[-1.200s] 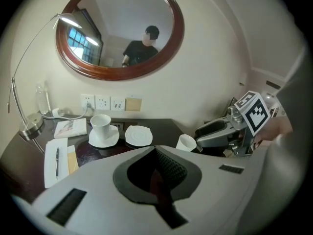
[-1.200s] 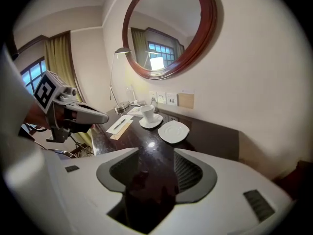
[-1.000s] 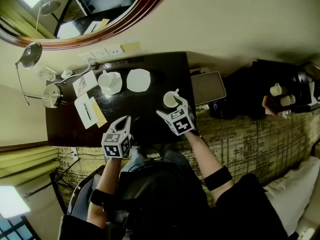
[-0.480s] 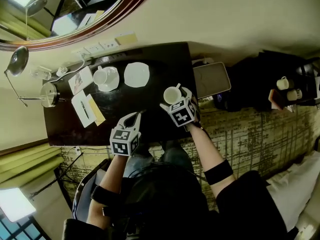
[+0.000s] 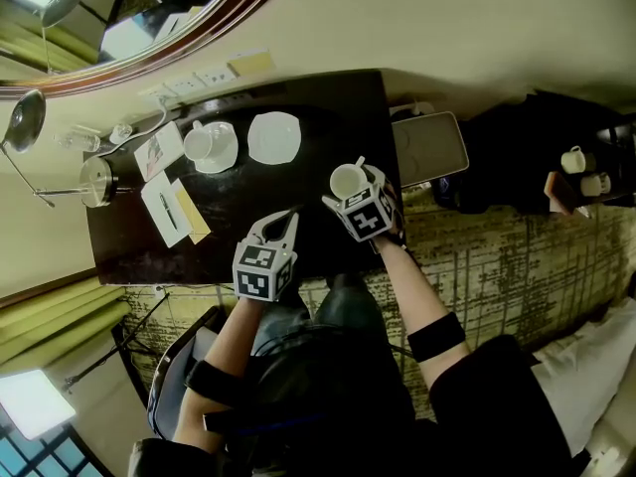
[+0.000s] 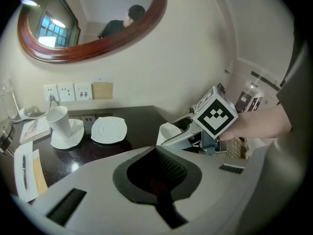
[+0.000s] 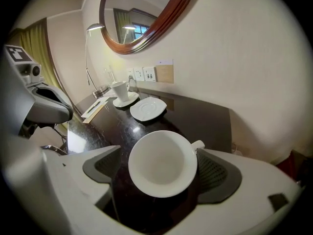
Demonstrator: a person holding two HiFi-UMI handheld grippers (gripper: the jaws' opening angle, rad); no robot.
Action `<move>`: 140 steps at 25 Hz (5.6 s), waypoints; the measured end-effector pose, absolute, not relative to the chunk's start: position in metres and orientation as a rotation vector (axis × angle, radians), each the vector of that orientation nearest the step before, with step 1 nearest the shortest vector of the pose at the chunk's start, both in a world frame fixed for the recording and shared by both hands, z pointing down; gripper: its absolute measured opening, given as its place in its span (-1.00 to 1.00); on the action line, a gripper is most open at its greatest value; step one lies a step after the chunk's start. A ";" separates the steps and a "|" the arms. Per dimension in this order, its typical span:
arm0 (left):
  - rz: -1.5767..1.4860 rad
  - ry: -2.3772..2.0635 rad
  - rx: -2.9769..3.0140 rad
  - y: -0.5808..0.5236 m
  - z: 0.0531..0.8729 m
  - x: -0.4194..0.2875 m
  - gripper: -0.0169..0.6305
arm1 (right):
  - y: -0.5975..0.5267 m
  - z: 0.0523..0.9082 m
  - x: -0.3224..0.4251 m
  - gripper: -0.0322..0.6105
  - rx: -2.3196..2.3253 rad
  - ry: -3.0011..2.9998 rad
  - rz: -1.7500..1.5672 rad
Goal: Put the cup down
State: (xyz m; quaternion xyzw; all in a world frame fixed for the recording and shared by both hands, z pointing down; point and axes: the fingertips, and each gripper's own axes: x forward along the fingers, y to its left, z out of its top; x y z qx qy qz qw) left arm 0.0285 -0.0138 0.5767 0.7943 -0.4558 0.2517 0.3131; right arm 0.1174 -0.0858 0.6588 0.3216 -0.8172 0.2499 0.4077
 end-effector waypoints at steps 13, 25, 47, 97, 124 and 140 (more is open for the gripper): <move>0.649 -1.222 2.073 -0.013 0.583 0.016 -0.95 | -0.090 0.652 0.119 0.41 0.792 -2.064 0.529; 0.607 -1.295 2.037 -0.020 0.587 -0.011 -0.95 | -0.125 0.602 0.054 0.41 0.526 -2.221 0.302; 0.449 -1.544 1.863 -0.086 0.597 -0.109 -0.95 | -0.208 0.618 -0.075 0.42 0.271 -2.270 0.198; 0.398 -1.580 1.910 -0.011 0.524 -0.138 -0.95 | -0.140 0.504 -0.008 -0.41 0.623 -2.364 0.343; 0.399 -1.474 2.042 -0.005 0.498 -0.151 -0.95 | -0.064 0.507 0.115 -0.90 1.264 -2.299 0.624; 0.363 -1.489 2.029 0.007 0.497 -0.167 -0.95 | -0.044 0.503 0.102 -0.90 1.218 -2.260 0.543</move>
